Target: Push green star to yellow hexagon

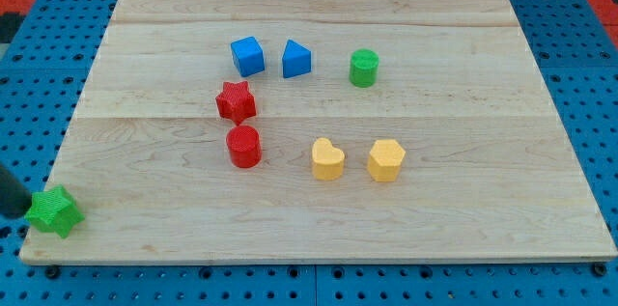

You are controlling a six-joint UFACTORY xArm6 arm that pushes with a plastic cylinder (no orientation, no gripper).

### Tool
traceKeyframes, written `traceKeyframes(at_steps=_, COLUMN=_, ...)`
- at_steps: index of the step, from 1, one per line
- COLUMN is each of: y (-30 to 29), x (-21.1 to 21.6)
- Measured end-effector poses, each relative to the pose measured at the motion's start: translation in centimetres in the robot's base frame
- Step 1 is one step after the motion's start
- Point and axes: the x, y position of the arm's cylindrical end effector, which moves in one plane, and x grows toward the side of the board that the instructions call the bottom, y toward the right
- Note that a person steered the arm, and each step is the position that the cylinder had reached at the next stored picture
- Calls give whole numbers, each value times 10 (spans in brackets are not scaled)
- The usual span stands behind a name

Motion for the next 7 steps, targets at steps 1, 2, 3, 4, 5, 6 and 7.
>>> traceKeyframes(at_steps=1, y=9, x=16)
traceKeyframes(at_steps=2, y=28, x=-7)
traceKeyframes(at_steps=3, y=32, x=-14)
traceKeyframes(at_steps=4, y=86, x=-10)
traceKeyframes(at_steps=5, y=190, x=-14)
traceKeyframes(at_steps=6, y=281, x=-14)
traceKeyframes(at_steps=7, y=350, x=-14)
